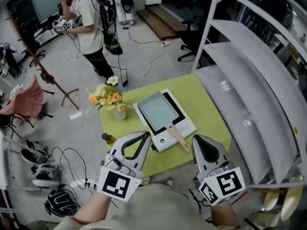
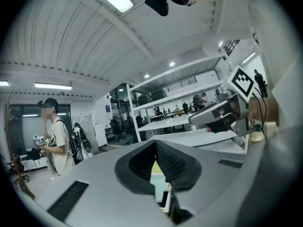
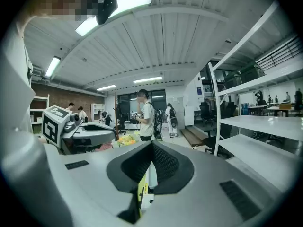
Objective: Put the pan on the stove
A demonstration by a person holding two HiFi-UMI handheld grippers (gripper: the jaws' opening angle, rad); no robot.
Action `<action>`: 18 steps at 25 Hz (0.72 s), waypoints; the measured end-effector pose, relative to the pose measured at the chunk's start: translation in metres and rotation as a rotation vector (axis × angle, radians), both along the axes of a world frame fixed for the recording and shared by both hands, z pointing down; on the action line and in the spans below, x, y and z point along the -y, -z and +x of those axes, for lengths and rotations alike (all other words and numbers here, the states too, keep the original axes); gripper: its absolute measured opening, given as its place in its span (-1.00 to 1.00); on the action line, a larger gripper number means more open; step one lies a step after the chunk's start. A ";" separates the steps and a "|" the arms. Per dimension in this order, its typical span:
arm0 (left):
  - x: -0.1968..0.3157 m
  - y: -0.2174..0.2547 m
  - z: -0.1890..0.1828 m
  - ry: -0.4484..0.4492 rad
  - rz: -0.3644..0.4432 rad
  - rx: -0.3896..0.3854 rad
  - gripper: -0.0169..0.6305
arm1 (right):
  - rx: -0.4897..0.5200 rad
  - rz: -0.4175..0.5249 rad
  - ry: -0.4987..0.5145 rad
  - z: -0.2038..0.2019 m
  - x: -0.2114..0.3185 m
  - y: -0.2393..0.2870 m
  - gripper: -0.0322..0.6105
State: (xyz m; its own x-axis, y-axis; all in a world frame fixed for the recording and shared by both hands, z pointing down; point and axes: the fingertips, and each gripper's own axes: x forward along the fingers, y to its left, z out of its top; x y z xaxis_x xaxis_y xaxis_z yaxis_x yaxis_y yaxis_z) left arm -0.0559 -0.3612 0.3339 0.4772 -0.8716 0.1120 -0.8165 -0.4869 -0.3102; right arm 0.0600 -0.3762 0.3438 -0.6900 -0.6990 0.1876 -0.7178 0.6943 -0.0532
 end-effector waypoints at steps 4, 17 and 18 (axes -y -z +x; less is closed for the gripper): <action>-0.001 -0.015 0.001 0.003 -0.033 -0.027 -0.93 | 0.007 -0.020 -0.011 0.005 -0.002 -0.013 -0.89; 0.001 -0.059 -0.006 0.051 -0.169 -0.059 -0.93 | -0.029 -0.111 0.034 -0.005 -0.009 -0.040 -0.88; 0.001 -0.059 -0.006 0.051 -0.169 -0.060 -0.92 | -0.031 -0.111 0.036 -0.006 -0.009 -0.040 -0.88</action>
